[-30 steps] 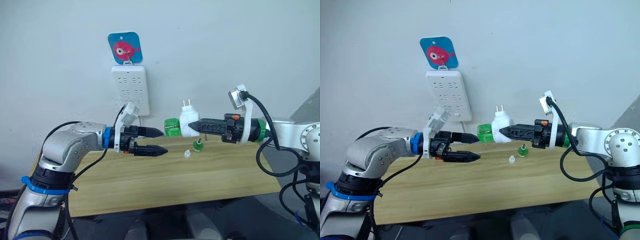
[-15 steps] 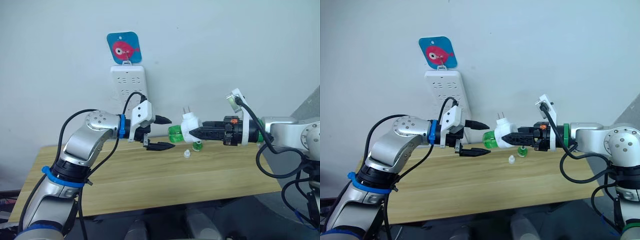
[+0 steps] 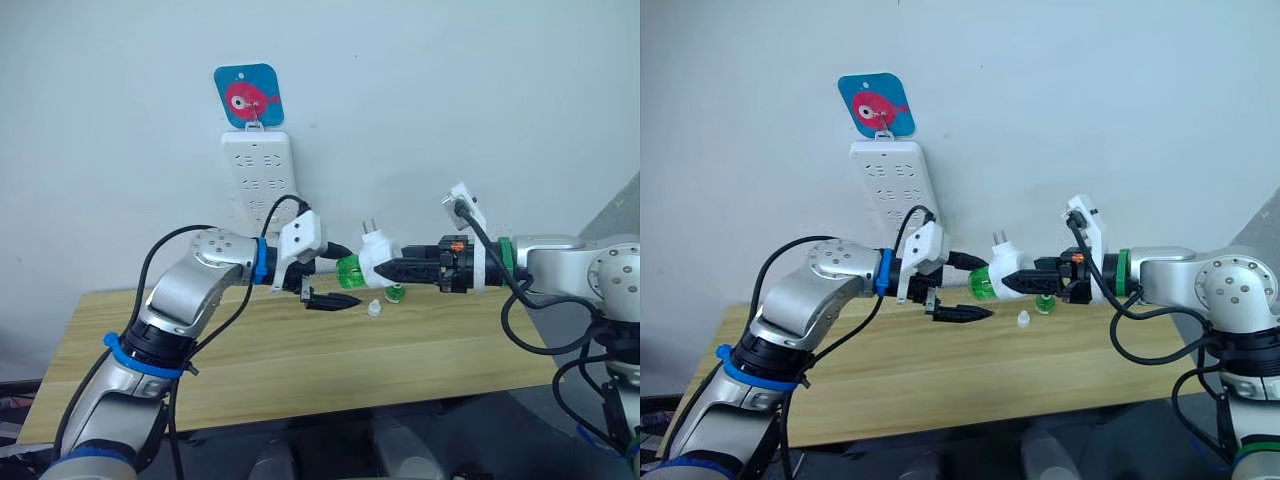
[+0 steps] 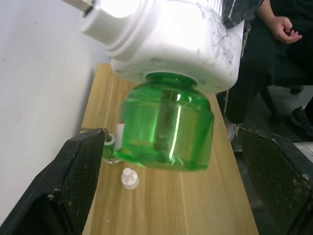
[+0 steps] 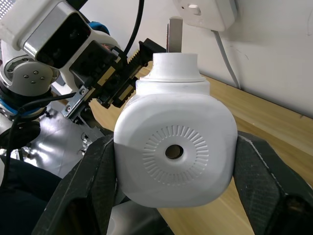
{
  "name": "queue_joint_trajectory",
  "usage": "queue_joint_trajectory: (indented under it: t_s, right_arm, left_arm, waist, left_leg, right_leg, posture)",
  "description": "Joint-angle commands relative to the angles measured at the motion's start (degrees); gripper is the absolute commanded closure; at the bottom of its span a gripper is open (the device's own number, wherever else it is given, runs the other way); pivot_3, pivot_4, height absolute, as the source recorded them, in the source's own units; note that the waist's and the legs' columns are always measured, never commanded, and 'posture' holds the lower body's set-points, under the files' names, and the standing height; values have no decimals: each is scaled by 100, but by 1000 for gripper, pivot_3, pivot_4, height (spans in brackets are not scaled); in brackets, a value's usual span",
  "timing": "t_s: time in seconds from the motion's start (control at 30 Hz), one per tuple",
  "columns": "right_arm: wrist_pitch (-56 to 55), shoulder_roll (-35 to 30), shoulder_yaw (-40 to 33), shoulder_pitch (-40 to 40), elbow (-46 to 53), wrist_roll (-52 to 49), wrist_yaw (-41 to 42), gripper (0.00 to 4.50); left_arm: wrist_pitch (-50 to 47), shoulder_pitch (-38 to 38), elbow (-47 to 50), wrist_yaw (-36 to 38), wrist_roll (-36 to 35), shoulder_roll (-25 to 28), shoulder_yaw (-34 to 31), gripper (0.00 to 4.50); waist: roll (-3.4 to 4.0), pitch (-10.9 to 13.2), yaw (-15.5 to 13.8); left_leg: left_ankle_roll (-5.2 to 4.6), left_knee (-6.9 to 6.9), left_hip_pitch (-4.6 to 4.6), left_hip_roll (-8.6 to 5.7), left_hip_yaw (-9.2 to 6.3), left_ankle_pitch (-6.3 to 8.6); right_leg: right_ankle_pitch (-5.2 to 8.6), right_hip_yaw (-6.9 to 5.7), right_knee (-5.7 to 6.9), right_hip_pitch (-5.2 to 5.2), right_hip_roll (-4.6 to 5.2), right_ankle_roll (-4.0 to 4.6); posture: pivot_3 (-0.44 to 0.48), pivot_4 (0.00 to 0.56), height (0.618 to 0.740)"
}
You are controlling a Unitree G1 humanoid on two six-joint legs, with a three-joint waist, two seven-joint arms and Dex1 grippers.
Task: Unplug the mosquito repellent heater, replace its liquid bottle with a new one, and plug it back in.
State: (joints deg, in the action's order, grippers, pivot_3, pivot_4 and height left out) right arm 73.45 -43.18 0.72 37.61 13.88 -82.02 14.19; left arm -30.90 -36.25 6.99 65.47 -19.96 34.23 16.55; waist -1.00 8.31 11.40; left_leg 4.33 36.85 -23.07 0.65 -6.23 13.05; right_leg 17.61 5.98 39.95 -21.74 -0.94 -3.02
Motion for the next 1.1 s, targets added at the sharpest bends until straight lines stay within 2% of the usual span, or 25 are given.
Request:
queue_joint_trajectory:
  t_s: [0.03,0.2,0.3,0.4,0.5,1.1]
  right_arm:
    - [6,62,-105,162,262,37,100,1526]
    - [61,108,-115,140,340,136,165,1526]
    - [88,148,-143,134,343,176,179,1526]
    - [102,163,-150,133,355,226,221,1526]
    - [111,179,-168,116,372,253,256,1526]
    - [119,229,-223,118,422,372,467,1527]
  left_arm:
    - [-82,-238,288,-81,74,-73,48,0]
    - [-333,-413,322,-171,14,-191,4,0]
    - [-377,-447,333,-162,26,-195,-5,623]
    - [-435,-434,378,-101,17,-136,6,1538]
    - [-443,-383,413,-58,53,-40,31,2207]
    - [-399,-306,319,9,-74,-68,-37,2224]
  waist:
    - [0,0,4]
    - [0,-2,7]
    - [8,-7,16]
    - [10,-9,29]
    - [12,-14,47]
    - [19,-54,109]
  left_leg:
    - [0,0,0,0,0,0]
    - [0,0,0,0,-2,0]
    - [0,0,1,0,-1,0]
    - [0,0,1,0,-2,0]
    - [0,0,1,0,-2,0]
    - [0,-1,1,-1,-4,0]
  right_leg:
    - [0,0,0,0,0,1]
    - [-1,-1,1,0,0,1]
    - [-1,-1,1,0,0,2]
    - [-6,-2,2,0,0,10]
    - [-6,-2,2,0,0,11]
    - [-7,-3,2,0,0,11]
  posture:
    - [-232,39,740]
    - [-232,39,740]
    - [-232,39,740]
    - [-232,39,740]
    - [-233,35,740]
    - [-233,36,740]
